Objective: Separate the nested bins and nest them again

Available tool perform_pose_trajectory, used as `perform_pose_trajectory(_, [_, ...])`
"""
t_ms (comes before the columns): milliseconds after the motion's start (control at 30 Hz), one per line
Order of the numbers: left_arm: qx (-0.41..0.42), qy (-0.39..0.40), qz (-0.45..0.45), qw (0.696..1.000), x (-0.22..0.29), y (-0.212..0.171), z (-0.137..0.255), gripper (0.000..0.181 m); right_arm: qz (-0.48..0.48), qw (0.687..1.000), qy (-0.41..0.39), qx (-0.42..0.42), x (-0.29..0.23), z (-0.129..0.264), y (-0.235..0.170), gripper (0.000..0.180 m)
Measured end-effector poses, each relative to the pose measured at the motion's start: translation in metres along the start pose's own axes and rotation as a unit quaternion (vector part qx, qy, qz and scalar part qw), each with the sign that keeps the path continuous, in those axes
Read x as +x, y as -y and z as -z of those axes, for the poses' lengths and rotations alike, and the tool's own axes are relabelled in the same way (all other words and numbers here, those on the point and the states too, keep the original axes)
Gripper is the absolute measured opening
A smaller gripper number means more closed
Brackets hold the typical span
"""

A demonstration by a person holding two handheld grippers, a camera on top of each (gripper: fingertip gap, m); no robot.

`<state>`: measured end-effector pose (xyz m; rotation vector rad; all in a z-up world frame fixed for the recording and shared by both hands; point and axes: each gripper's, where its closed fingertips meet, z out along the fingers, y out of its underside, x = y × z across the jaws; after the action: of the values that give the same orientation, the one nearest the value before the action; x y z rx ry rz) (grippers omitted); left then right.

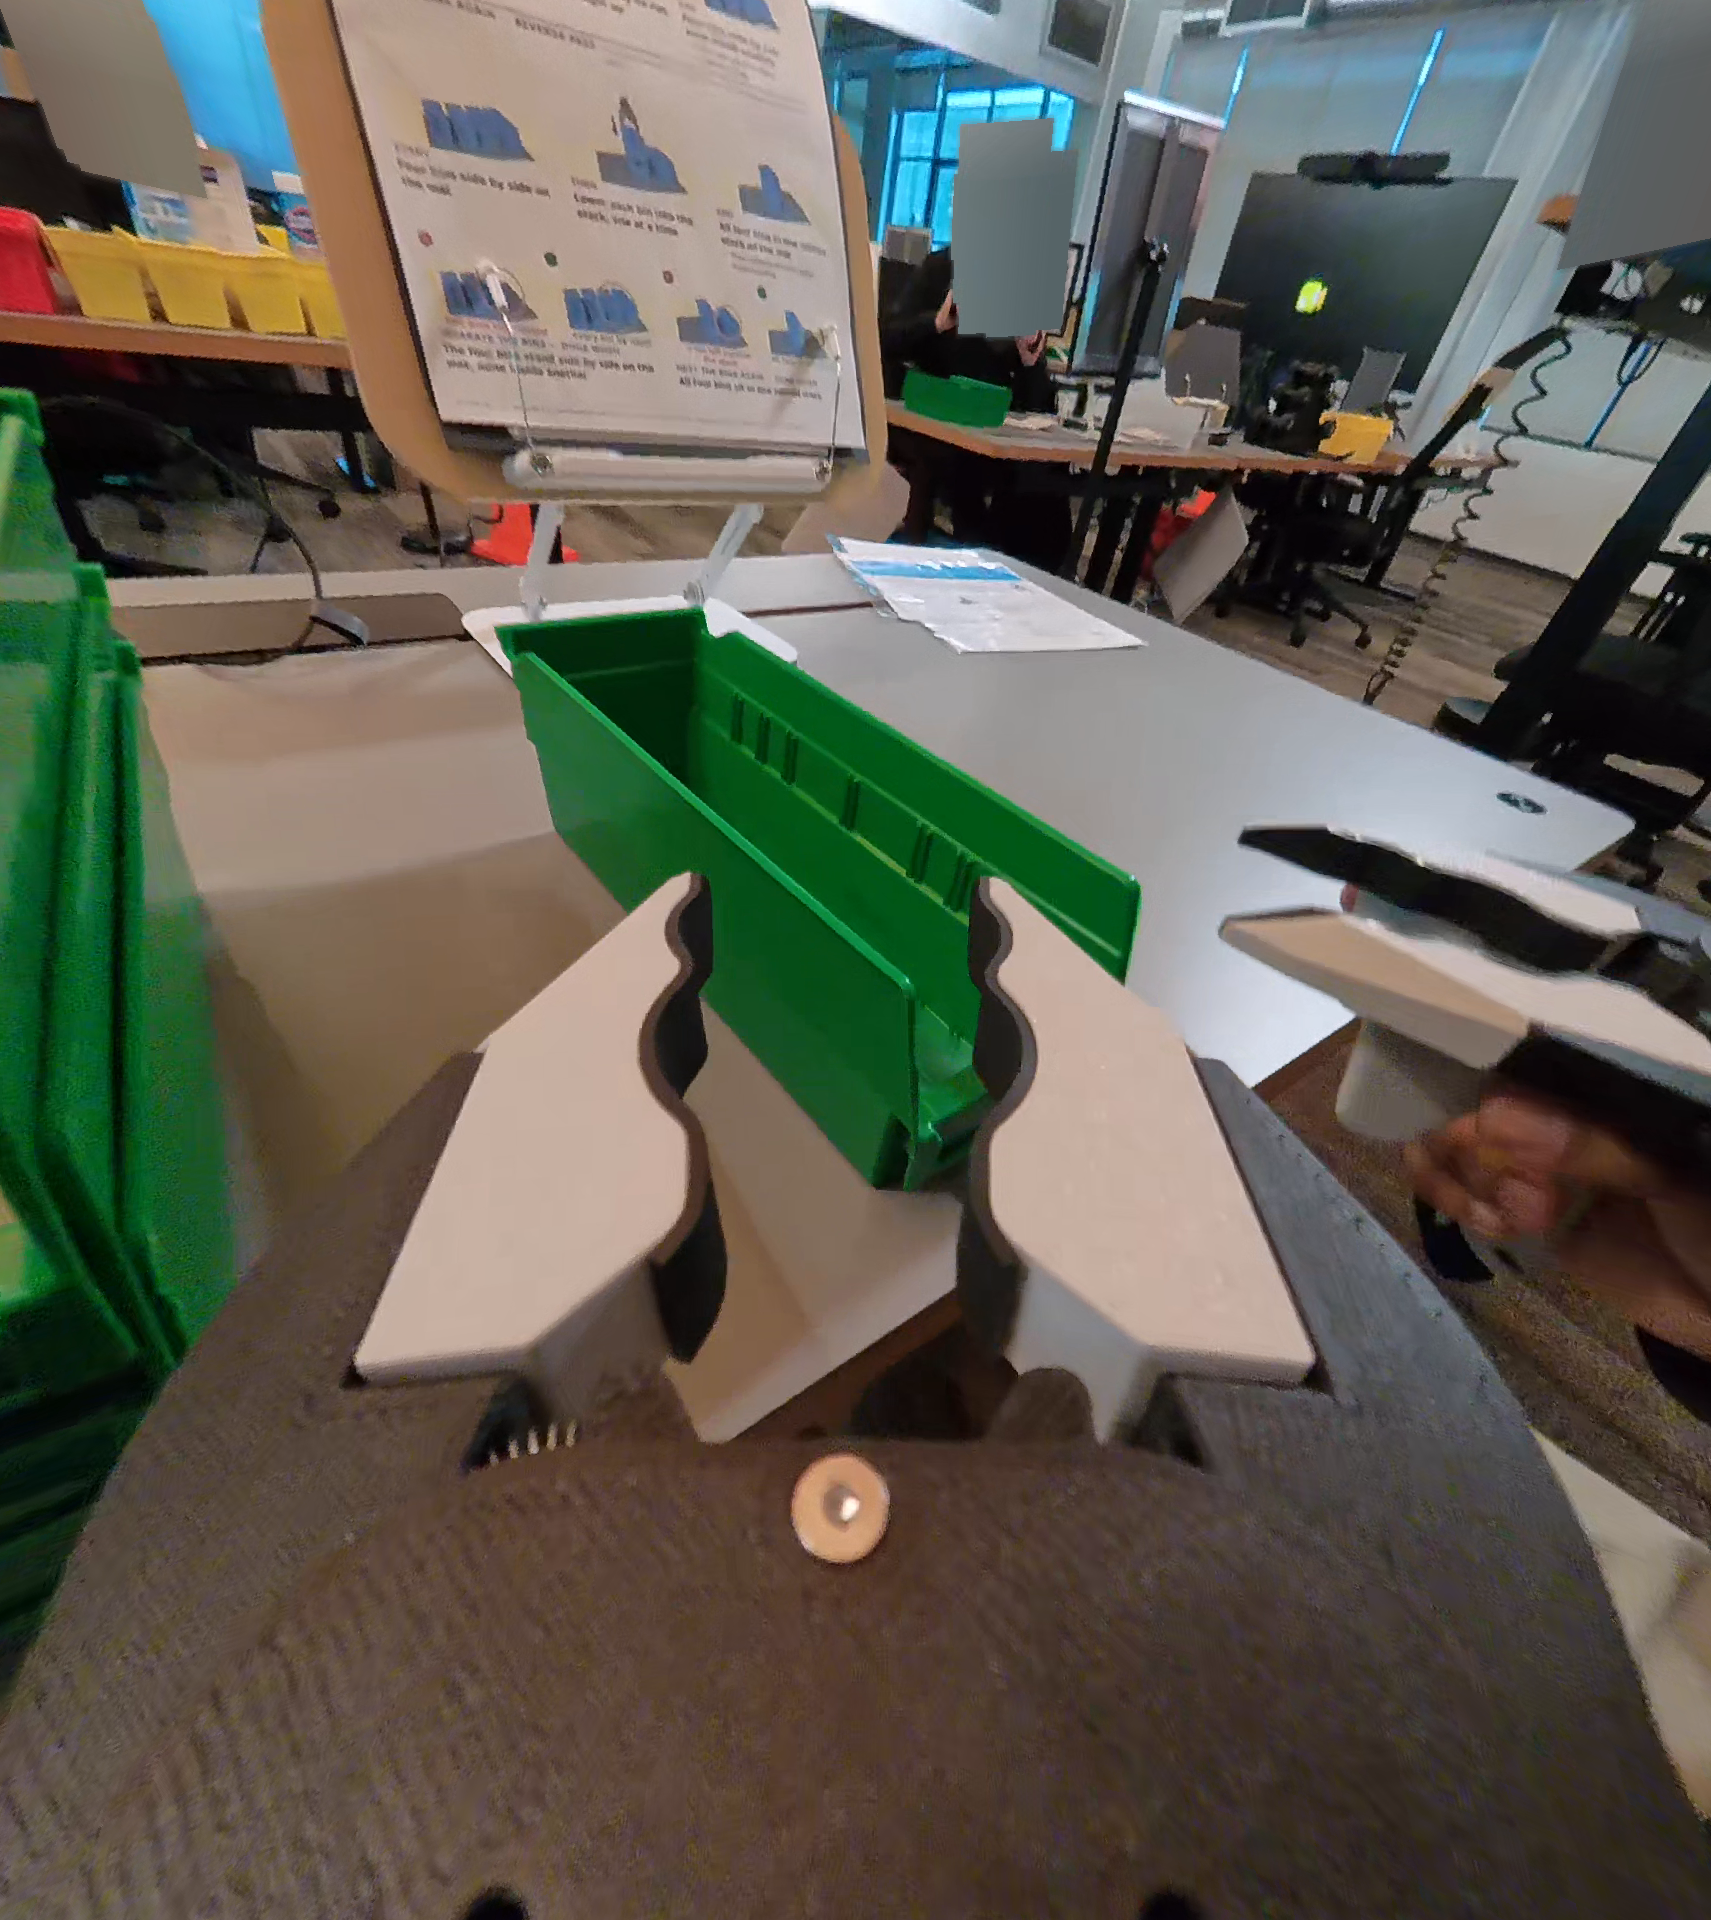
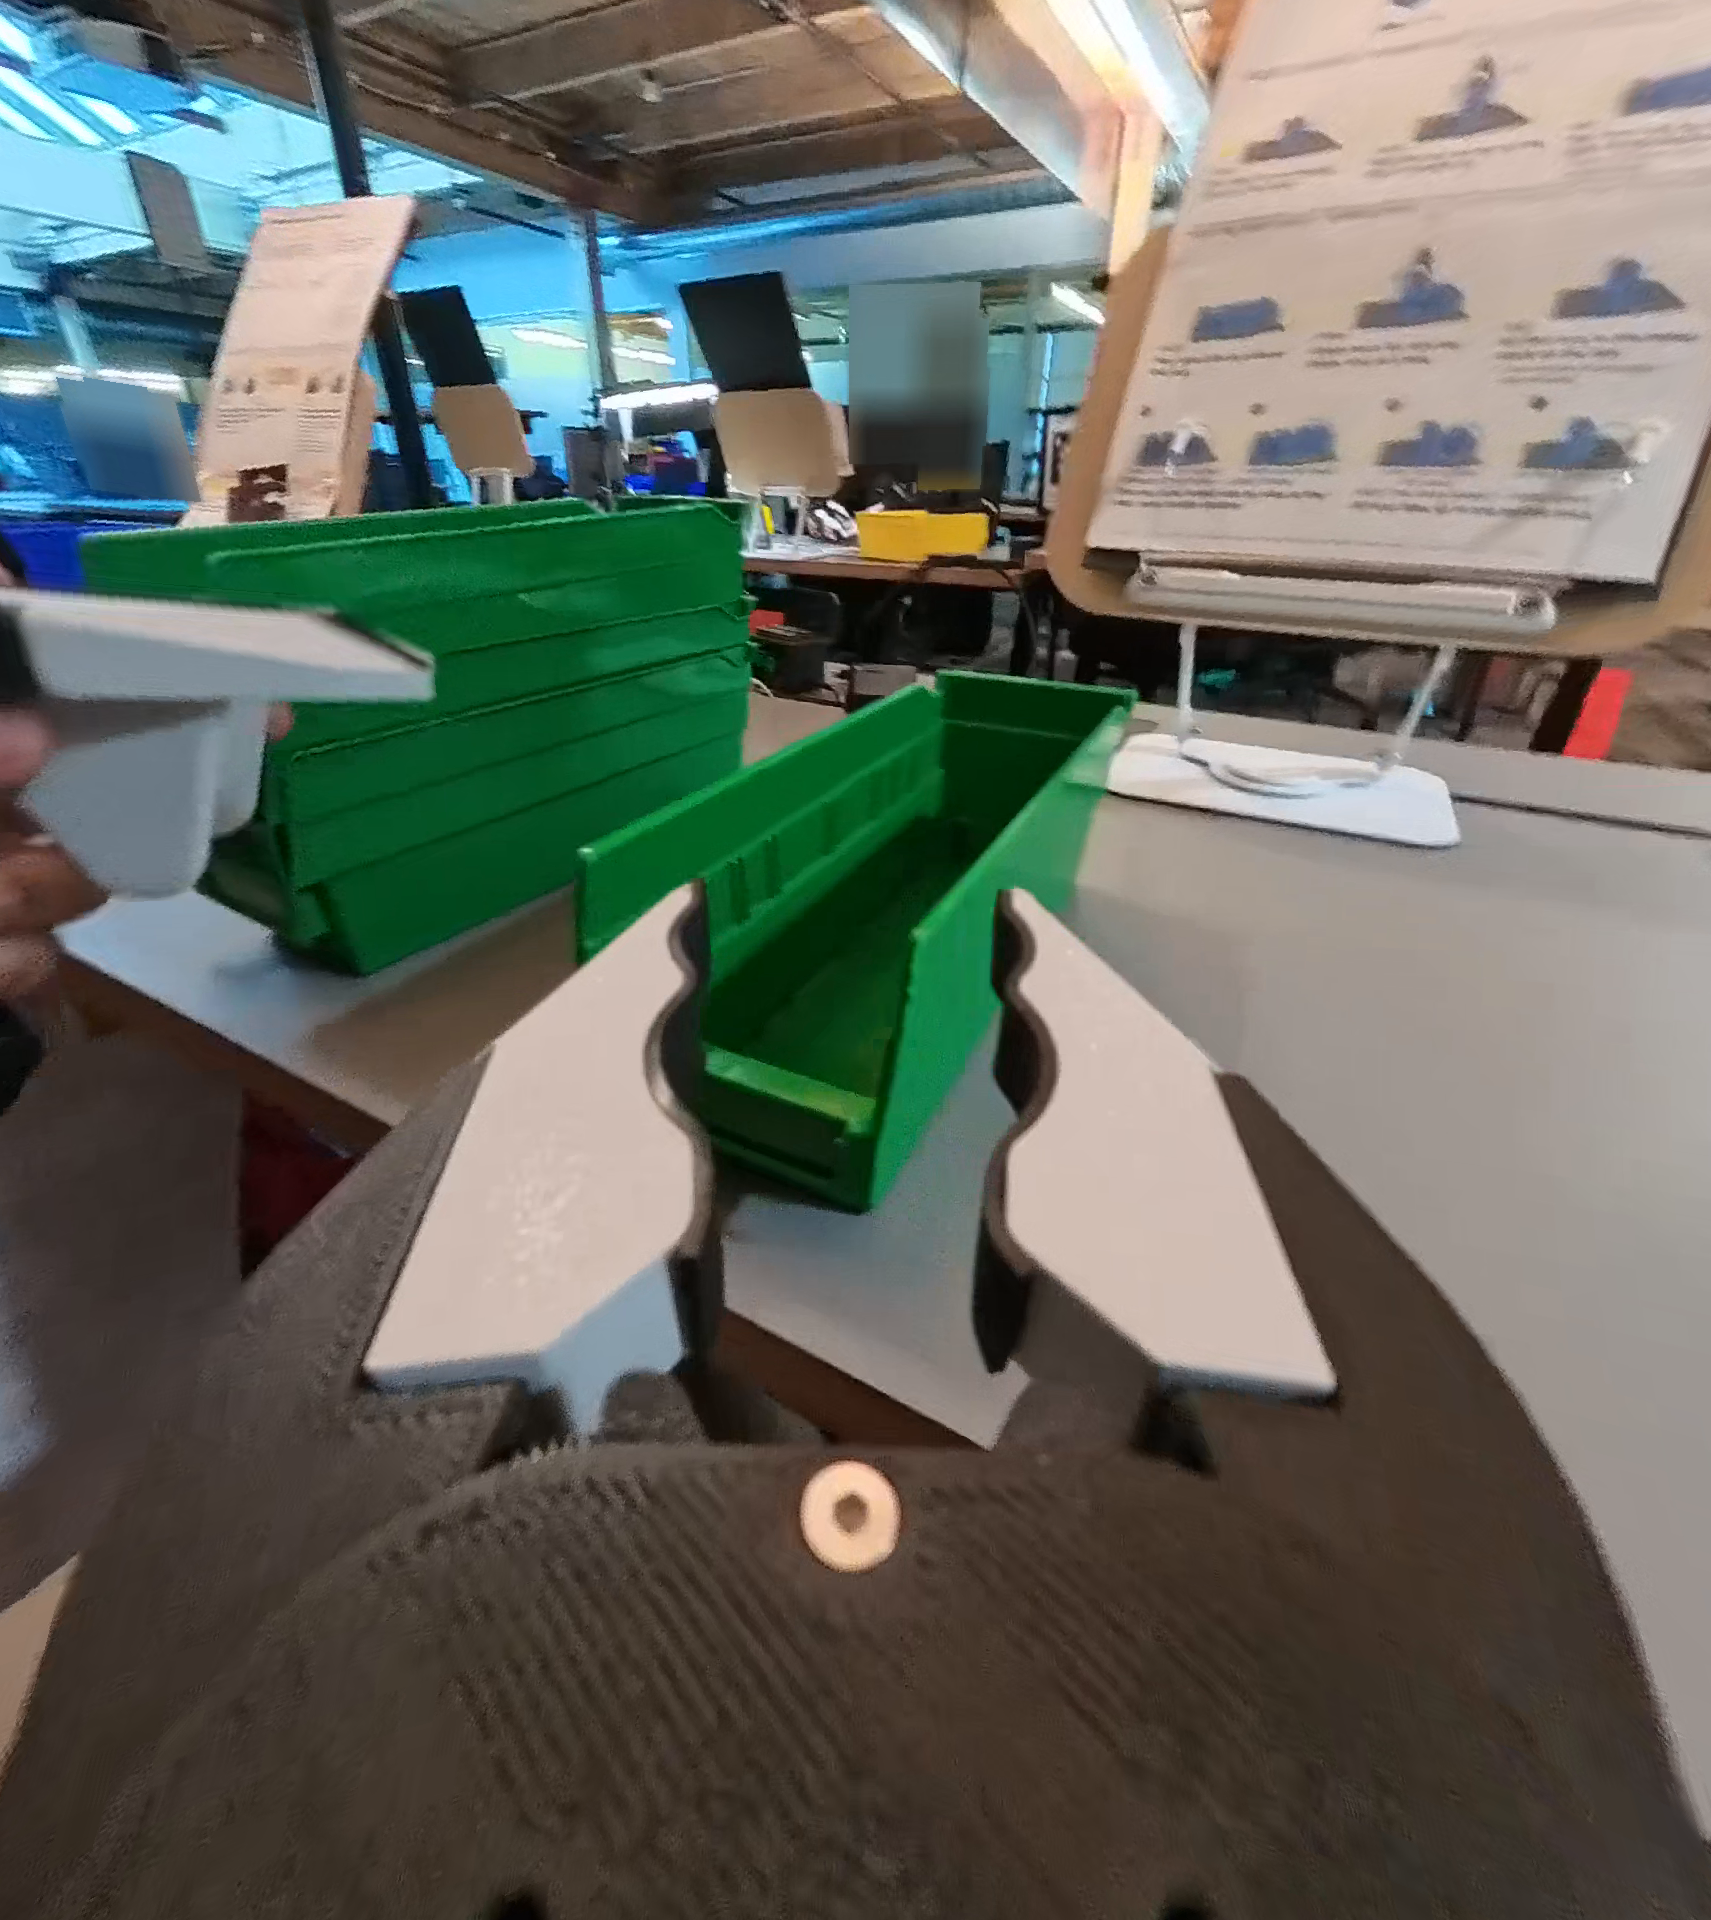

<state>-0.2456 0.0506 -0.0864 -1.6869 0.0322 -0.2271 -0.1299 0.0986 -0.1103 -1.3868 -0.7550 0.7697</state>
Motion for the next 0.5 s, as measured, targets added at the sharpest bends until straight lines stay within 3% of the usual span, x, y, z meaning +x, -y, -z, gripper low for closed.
perform_pose_trajectory(133, [-0.014,-0.006,-0.006,1.0,0.009,-0.022,-0.008,0.048,-0.045,0.998,-0.002,-0.04,0.013,-0.008,-0.016,0.061])
perform_pose_trajectory(267, [-0.034,-0.003,-0.024,0.999,0.008,-0.041,-0.012,0.05,-0.016,0.996,-0.007,-0.085,0.016,-0.017,-0.035,0.065])
perform_pose_trajectory(500, [-0.06,-0.032,-0.012,0.998,0.014,-0.07,-0.017,0.052,-0.018,0.992,-0.001,-0.126,0.011,-0.035,-0.054,0.048])
